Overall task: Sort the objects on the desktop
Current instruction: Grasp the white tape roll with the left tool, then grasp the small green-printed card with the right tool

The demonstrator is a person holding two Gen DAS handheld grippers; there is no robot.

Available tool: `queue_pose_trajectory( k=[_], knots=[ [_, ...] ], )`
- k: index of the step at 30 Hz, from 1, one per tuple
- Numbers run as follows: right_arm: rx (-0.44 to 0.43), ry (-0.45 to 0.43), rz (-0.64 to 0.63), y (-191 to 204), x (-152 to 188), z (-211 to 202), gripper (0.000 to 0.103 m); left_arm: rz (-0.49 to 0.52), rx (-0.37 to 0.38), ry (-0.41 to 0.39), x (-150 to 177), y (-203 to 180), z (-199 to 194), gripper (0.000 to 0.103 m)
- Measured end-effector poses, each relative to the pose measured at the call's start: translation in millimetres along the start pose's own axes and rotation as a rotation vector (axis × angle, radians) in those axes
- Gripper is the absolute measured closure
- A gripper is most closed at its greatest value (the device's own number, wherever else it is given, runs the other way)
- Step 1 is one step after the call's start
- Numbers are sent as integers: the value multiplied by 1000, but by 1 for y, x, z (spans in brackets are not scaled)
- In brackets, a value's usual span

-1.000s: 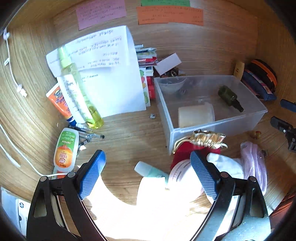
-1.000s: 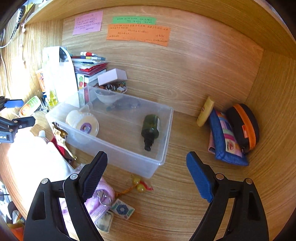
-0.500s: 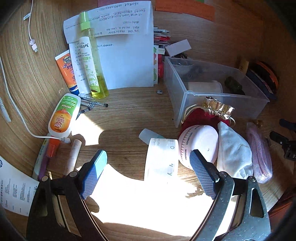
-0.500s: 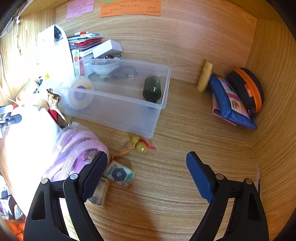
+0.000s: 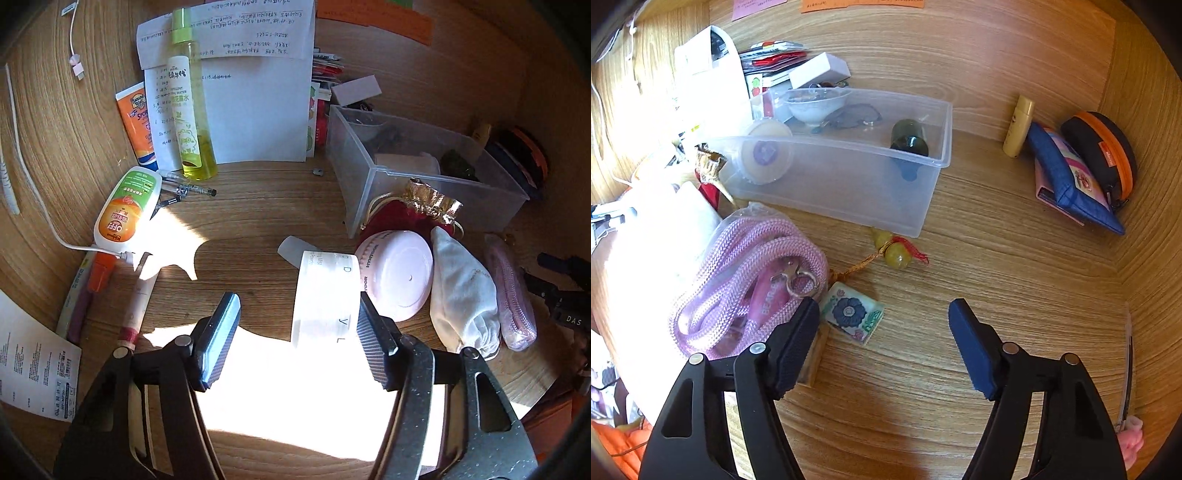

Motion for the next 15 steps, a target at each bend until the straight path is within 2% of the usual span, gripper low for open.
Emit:
queue_pose_trajectory(
  k=[2, 7, 12, 15],
  knots=[
    [-1, 0, -6, 1, 1, 0, 39, 4, -3, 3, 1, -1, 3, 43],
    [-35, 11, 14, 0, -2, 4, 41, -7, 6, 23, 0, -2, 12, 47],
    [-88, 17, 43, -3, -5, 6, 48, -25, -8, 16, -2, -3, 16, 65],
    [-125, 26, 38, -1, -6, 7, 57, -28, -15, 10, -3, -5, 18, 70]
  ],
)
Point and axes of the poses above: each gripper's, at about its wrist camera, not at the fingertips, and z roughly the way its jaws point, y to its left, x to its underside, the point moved 2 cm from there along z, roughly the way its jaws point, and after that the axes turned 15 degrees about -x, right-handed, at the moved point
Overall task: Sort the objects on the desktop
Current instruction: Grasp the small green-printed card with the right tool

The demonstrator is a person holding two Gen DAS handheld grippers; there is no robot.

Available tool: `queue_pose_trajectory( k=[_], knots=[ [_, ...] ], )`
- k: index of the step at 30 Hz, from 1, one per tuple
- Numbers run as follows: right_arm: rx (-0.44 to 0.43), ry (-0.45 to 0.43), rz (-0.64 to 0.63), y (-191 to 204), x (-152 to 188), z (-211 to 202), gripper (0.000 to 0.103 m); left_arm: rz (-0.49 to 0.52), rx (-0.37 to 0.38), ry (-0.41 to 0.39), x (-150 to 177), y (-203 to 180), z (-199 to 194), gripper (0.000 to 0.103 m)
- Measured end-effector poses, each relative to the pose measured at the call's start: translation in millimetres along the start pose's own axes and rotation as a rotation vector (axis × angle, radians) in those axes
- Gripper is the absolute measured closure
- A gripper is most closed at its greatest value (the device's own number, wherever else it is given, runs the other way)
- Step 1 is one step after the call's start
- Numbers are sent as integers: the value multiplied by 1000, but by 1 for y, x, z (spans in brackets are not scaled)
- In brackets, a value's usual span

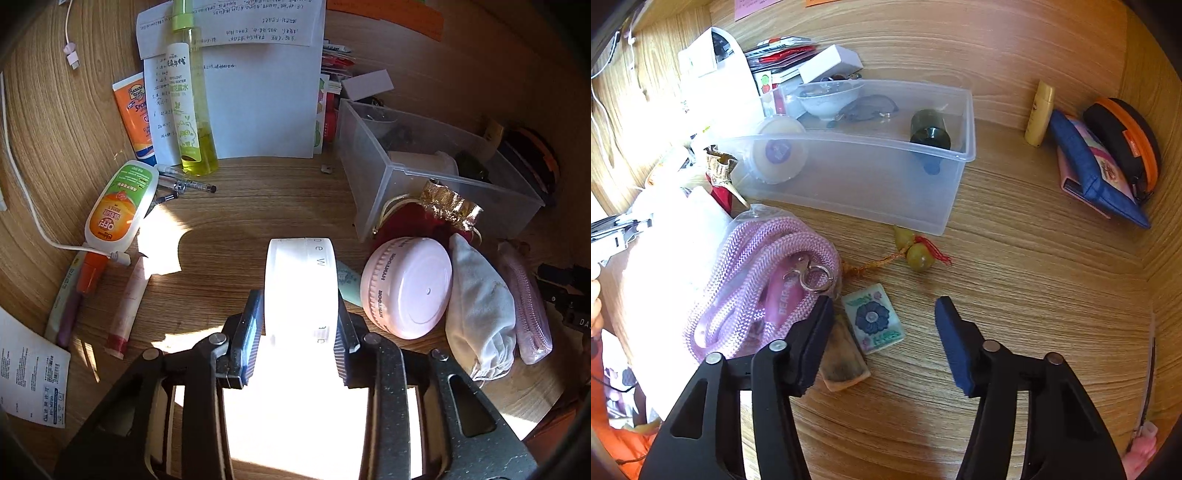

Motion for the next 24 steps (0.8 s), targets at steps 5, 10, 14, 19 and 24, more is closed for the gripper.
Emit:
queue_pose_trajectory(
  k=[5, 10, 14, 19, 24],
  knots=[
    [-32, 14, -11, 1, 1, -1, 70, -7, -24, -27, -1, 0, -1, 73],
    [14, 15, 15, -6, 1, -6, 75, -24, -27, -56, -4, 7, -10, 74],
    [16, 35, 32, -13, 4, -6, 75, -26, -15, -74, -8, 8, -16, 74],
    [32, 30, 16, -12, 5, -2, 81, -11, -21, -81, -8, 5, -18, 73],
    [33, -10, 12, -11, -1, -9, 81, -12, -31, -87, -9, 6, -21, 74]
  ],
)
Point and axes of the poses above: each gripper's, at about its wrist camera, not at the fingertips, and z roughly the way its jaws point, y to its left, x to its underside, the point moved 2 cm from there along z, roughly the way its jaws point, and after that the axes turned 15 degrees about -x, right-handed, at the moved point
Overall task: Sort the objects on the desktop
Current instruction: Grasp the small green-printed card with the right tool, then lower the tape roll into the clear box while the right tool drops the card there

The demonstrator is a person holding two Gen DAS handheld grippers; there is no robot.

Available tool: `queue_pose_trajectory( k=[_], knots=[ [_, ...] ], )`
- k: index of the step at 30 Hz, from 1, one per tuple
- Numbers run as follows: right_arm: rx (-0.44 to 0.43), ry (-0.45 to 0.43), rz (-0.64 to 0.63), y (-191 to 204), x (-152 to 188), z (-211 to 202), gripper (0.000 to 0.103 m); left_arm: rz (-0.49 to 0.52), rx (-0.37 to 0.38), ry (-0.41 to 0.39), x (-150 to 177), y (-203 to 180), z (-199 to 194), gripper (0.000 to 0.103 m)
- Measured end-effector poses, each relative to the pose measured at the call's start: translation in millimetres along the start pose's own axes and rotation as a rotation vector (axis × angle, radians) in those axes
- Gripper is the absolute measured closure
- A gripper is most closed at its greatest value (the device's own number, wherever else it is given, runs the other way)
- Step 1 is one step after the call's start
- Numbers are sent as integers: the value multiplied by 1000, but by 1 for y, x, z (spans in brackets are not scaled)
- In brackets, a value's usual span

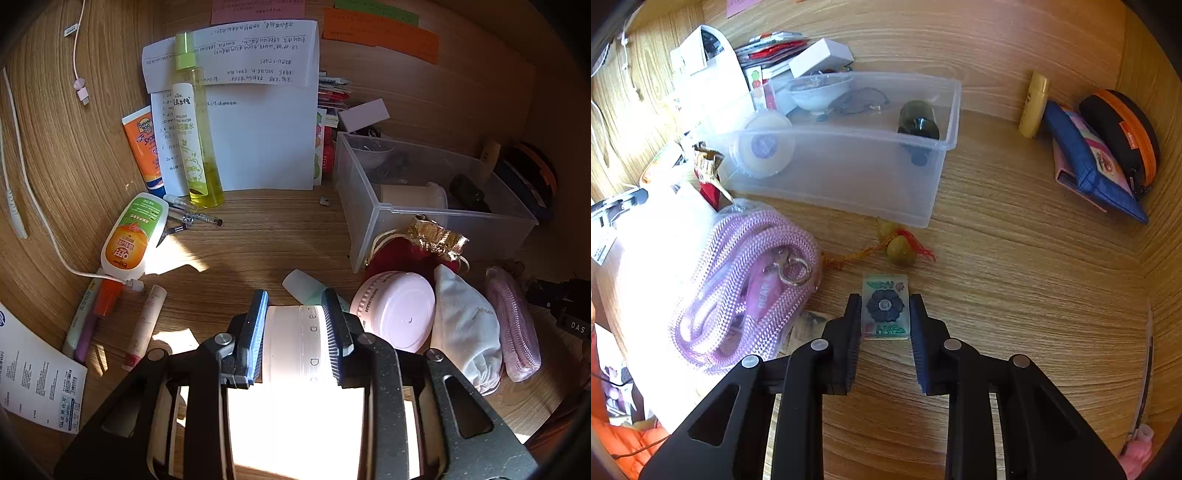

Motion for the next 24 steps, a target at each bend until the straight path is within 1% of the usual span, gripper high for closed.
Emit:
queue_pose_trajectory(
  k=[6, 12, 17, 24],
  knots=[
    [-20, -85, -3, 6, -15, -20, 81, -4, -12, -32, -11, -2, -9, 74],
    [-56, -155, -18, 15, -35, -31, 81, 8, 7, -91, -30, -15, -24, 74],
    [-67, -181, -43, 22, -49, -34, 81, 19, 34, -133, -49, -31, -33, 74],
    [-89, -206, -49, 24, -63, -37, 81, 33, 79, -158, -71, -52, -38, 74]
  ],
)
Point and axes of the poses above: each gripper's, at about its wrist camera, not at the fingertips, and z roughly the way its jaws point, y to its left, x to its underside, the point moved 2 cm from there along z, roughly the way its jaws point, and after that the axes turned 15 degrees about -x, right-handed, at the moved point
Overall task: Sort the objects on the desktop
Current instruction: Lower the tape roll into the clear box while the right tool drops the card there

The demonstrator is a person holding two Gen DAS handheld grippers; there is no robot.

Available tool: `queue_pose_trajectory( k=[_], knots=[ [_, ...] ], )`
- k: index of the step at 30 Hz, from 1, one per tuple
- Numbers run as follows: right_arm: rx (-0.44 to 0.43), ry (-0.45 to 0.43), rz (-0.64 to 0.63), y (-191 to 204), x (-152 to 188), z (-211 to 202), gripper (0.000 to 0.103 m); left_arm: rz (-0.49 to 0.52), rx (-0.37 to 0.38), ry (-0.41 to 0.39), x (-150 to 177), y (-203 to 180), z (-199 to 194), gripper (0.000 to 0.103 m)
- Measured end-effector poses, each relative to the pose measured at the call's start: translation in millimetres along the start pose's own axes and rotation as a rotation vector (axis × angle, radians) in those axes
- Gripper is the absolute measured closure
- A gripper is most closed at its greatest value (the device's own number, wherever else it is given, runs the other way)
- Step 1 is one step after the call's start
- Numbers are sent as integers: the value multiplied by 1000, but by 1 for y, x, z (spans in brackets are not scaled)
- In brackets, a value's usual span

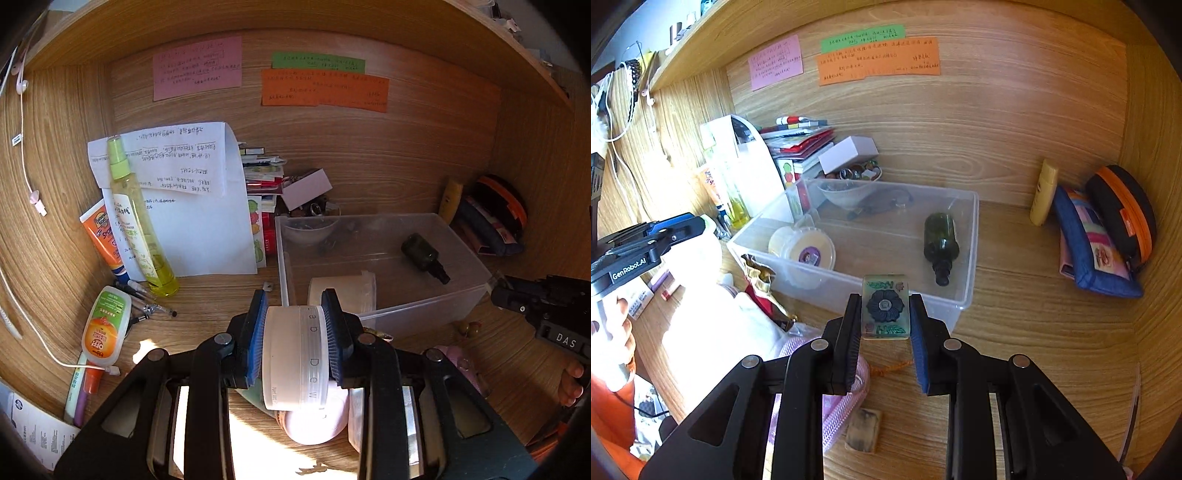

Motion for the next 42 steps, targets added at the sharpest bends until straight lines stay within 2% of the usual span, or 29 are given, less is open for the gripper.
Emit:
queue_pose_trajectory(
  k=[7, 13, 17, 25, 42],
  knots=[
    [-15, -14, -12, 1, -15, 4, 81, 10, 29, -35, -25, -14, -1, 74],
    [-24, 0, -23, -1, -24, 15, 81, 33, 57, -34, -39, -30, 8, 74],
    [-23, 21, -19, -7, -28, 26, 81, 46, 86, -14, -49, -42, 21, 74],
    [-23, 76, -13, -18, -38, 49, 81, 58, 78, 34, -66, -54, 58, 74],
    [-17, 196, -13, -30, -52, 105, 81, 70, 83, 148, -75, -56, 119, 74]
  ],
)
Point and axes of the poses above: each gripper's, at about its wrist camera, not at the fingertips, and z roughly the way its jaws point, y to its left, x to its underside, the point moved 2 cm from there along z, roughly the way its jaws point, and after that the axes turned 15 degrees about -x, right-handed, at the moved point
